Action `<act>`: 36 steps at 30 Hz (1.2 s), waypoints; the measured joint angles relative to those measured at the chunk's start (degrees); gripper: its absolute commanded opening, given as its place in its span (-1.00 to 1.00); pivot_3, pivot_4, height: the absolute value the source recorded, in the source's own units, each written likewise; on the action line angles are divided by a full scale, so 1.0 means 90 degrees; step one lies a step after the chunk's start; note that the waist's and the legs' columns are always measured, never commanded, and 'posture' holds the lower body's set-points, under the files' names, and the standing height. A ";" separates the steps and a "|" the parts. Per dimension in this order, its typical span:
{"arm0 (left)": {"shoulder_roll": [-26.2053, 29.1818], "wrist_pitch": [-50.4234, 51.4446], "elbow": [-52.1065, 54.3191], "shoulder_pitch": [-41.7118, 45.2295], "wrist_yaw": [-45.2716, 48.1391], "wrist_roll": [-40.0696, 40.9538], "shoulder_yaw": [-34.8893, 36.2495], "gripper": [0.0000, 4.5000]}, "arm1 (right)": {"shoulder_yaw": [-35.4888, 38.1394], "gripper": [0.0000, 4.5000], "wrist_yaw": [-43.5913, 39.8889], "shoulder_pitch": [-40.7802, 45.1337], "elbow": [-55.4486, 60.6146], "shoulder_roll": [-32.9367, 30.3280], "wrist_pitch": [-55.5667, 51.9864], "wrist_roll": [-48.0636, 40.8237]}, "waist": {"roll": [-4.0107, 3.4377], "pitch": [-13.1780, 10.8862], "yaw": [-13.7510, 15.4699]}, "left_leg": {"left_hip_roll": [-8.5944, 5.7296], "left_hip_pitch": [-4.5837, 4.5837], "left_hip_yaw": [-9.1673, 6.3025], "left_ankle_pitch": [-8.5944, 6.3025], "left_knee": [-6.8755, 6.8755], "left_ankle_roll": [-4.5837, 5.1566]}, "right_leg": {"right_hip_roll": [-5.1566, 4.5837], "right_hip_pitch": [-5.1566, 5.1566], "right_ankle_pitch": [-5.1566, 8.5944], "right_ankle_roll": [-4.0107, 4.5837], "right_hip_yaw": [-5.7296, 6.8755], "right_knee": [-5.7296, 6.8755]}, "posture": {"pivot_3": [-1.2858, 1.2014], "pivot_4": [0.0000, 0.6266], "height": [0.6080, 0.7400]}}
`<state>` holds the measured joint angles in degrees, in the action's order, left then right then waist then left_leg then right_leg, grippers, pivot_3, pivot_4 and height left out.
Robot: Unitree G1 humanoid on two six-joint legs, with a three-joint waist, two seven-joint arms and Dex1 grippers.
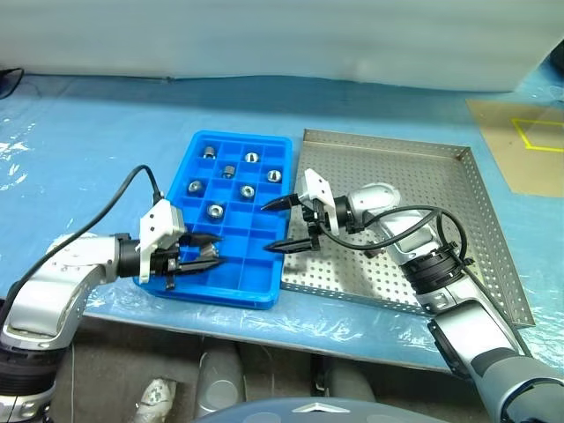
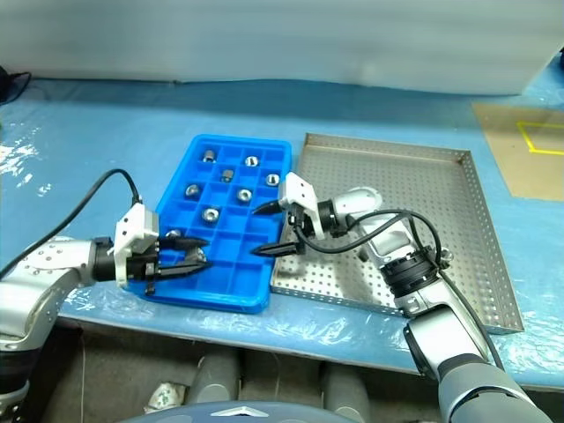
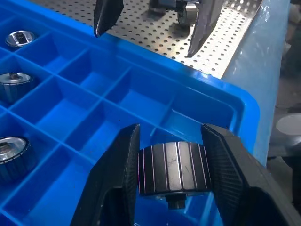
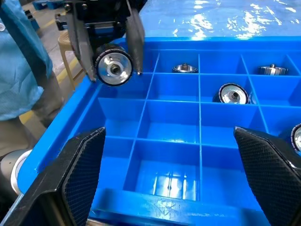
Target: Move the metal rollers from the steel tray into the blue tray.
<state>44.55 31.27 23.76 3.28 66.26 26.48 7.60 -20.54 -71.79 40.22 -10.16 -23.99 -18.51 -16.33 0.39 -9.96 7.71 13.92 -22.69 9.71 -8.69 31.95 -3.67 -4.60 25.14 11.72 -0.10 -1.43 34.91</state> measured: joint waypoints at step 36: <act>-0.1258 -0.1131 -0.1731 0.2443 -0.0214 -0.0167 -0.1122 0.47 | 0.0771 1.00 0.0686 -0.0822 0.1012 -0.0856 -0.0496 0.0067 | 0.0006 0.0004 -0.0053 | -0.0009 0.0016 -0.0003 0.0014 0.0066 -0.0021 | 0.0001 -0.0006 -0.0001 -0.0001 -0.0023 0.0087 | -0.02 -0.52 1.00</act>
<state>33.23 21.10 8.18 25.27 64.34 24.98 -2.49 -13.60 -65.62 32.82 -1.05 -31.69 -22.98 -15.73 0.45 -9.93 7.23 13.84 -22.54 9.68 -8.57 32.54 -3.86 -4.60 25.09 11.72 -0.11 -1.64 35.69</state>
